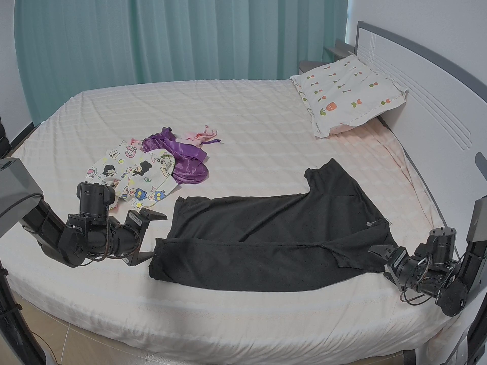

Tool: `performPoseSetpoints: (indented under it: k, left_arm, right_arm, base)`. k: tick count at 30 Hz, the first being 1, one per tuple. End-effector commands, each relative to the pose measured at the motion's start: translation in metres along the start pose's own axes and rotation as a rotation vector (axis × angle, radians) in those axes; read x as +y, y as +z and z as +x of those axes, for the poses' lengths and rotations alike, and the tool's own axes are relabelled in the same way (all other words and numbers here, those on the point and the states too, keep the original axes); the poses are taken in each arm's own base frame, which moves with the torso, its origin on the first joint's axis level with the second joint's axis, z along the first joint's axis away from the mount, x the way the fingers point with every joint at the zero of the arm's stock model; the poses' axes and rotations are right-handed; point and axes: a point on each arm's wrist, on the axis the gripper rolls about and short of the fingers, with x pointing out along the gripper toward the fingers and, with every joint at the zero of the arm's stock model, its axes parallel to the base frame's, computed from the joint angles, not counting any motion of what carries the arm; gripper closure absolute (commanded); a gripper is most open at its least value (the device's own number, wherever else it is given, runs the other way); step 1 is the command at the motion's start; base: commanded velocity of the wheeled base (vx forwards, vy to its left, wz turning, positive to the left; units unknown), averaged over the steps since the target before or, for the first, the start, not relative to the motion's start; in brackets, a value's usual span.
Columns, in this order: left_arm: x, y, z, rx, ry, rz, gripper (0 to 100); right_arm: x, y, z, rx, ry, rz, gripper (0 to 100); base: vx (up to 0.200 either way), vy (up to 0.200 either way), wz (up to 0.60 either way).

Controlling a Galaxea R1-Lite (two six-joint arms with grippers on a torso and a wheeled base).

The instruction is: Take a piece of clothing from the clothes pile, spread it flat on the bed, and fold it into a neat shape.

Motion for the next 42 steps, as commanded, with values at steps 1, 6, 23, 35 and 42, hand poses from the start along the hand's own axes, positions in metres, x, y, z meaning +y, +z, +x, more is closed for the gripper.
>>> performPoseSetpoints:
  k: [1,6,23,35,42]
  left_arm:
    - [0.0,-0.001,0.0,0.001,0.001,0.001,0]
    - [0.0,-0.001,0.0,0.001,0.001,0.0,0]
    - [0.002,0.0,0.001,0.001,0.007,-0.004,0]
    - [0.001,0.0,0.001,-0.001,0.005,-0.003,0]
    - [0.003,-0.001,0.001,-0.001,0.013,-0.005,0]
  right_arm:
    - [-0.007,-0.007,0.006,0.025,-0.042,0.0,0]
    - [-0.006,-0.006,0.008,0.018,-0.034,-0.001,0]
    - [-0.011,-0.001,0.019,0.002,-0.056,0.015,100]
    - [0.005,0.008,0.005,-0.051,0.018,0.003,100]
    - [0.03,0.034,0.015,-0.143,0.141,-0.014,100]
  base:
    - [0.0,0.0,0.0]
    - [0.0,0.0,0.0]
    - [0.0,0.0,0.0]
    - [0.0,0.0,0.0]
    - [0.0,0.0,0.0]
